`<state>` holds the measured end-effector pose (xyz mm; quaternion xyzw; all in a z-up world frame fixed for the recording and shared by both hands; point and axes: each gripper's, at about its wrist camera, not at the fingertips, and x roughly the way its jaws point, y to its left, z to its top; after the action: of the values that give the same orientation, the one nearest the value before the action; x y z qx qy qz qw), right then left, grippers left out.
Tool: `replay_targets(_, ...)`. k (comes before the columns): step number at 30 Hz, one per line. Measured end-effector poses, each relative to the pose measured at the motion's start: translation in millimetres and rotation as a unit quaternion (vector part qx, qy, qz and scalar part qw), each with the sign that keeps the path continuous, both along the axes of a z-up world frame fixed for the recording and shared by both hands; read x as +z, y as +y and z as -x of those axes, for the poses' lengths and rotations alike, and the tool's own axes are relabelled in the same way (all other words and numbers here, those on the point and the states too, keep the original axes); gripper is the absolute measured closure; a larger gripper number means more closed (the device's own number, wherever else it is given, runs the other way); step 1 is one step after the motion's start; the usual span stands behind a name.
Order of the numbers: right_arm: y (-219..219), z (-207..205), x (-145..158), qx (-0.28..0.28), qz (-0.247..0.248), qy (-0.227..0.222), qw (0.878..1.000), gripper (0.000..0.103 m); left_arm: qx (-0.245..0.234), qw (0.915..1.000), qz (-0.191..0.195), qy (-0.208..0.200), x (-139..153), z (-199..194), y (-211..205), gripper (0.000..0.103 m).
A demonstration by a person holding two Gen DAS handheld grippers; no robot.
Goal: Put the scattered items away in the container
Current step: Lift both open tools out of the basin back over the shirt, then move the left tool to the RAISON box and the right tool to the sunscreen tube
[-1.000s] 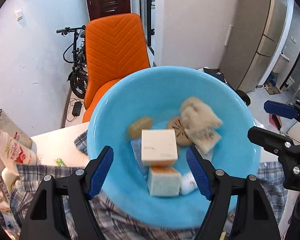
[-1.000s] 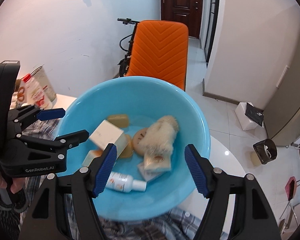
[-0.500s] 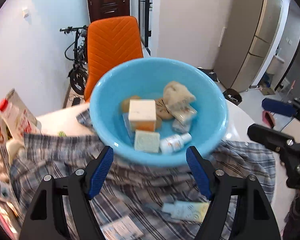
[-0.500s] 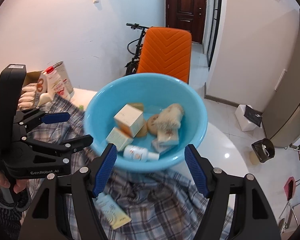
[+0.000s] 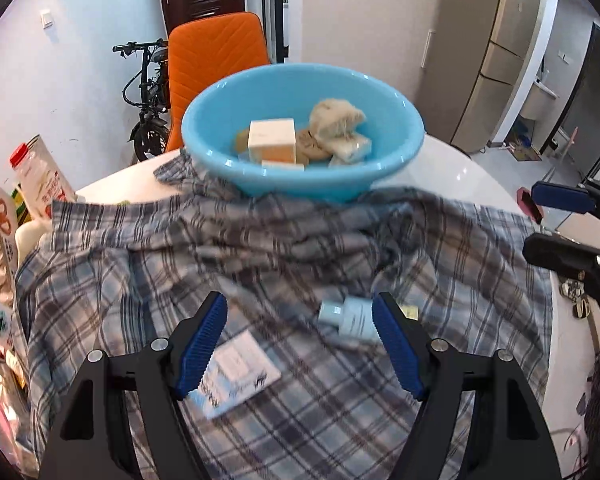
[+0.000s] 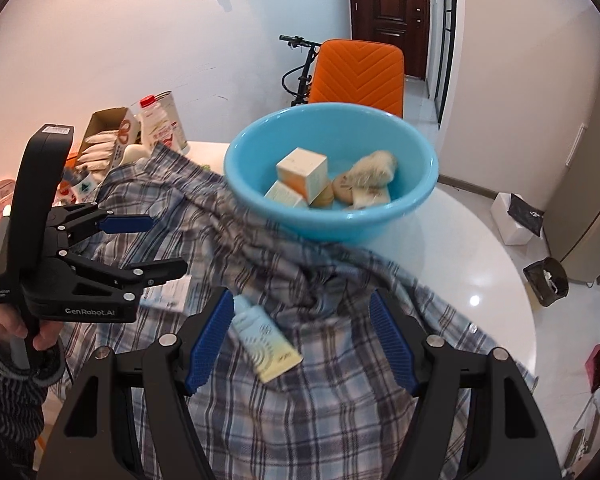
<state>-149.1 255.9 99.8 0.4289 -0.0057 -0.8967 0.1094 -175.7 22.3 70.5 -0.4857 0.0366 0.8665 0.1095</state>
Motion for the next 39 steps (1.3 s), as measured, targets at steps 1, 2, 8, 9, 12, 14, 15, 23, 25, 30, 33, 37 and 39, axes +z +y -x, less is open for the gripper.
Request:
replay_targets(1, -1.5, -3.4, -3.6, 0.002, 0.002, -0.001, 1.000, 0.034, -0.001, 1.0000, 0.002, -0.001, -2.3, -4.9, -1.0, 0.026)
replay_targets(2, -3.1, -6.0, -7.8, 0.005, 0.003, -0.003, 1.000, 0.034, -0.002, 1.0000, 0.007, -0.001, -4.9, -10.0, -2.0, 0.026)
replay_targets(8, -15.8, -6.7, -41.1, 0.015, 0.019, -0.026, 0.999, 0.034, -0.009, 0.9997, 0.007, -0.024, -26.6, -22.4, -12.6, 0.026)
replay_targets(9, -18.0, -5.2, -46.5, 0.017, 0.020, -0.031, 0.999, 0.034, -0.007, 0.9996, 0.006, -0.027, -30.8, -22.7, -14.8, 0.026)
replay_targets(12, -25.3, 1.0, -60.9, 0.025, 0.023, -0.045, 0.998, 0.034, 0.002, 0.9992, 0.014, -0.037, -43.3, -21.9, -22.5, 0.026)
replay_targets(14, -29.8, 4.7, -67.9, 0.032, 0.023, -0.052, 0.998, 0.034, 0.008, 0.9987, 0.015, -0.047, -52.2, -20.0, -30.3, 0.026)
replay_targets(15, -32.0, 6.7, -70.6, 0.035, 0.021, -0.056, 0.998, 0.034, 0.010, 0.9985, 0.016, -0.052, -55.1, -18.9, -33.4, 0.026)
replay_targets(23, -44.3, 15.8, -88.7, 0.088, -0.014, -0.068, 0.994, 0.034, -0.024, 0.9952, 0.046, -0.082, -76.8, -14.4, -52.4, 0.026)
replay_targets(25, -48.1, 17.6, -94.9, 0.099, -0.037, -0.063, 0.992, 0.034, -0.040, 0.9941, 0.053, -0.086, -80.5, -13.6, -56.9, 0.026)
replay_targets(30, -53.5, 21.1, -110.7, 0.140, -0.030, -0.074, 0.987, 0.034, -0.080, 0.9897, 0.080, -0.088, -87.5, -13.1, -58.0, 0.026)
replay_targets(33, -56.9, 22.0, -116.4, 0.160, -0.021, -0.075, 0.984, 0.034, -0.108, 0.9877, 0.068, -0.090, -88.7, -12.3, -53.5, 0.026)
replay_targets(37, -61.4, 20.4, -119.8, 0.188, -0.013, -0.081, 0.979, 0.034, -0.151, 0.9851, 0.027, -0.078, -85.7, -10.9, -50.6, 0.026)
replay_targets(39, -62.7, 20.6, -121.3, 0.199, -0.011, -0.082, 0.976, 0.034, -0.156, 0.9844, 0.041, -0.070, -84.9, -9.8, -48.1, 0.026)
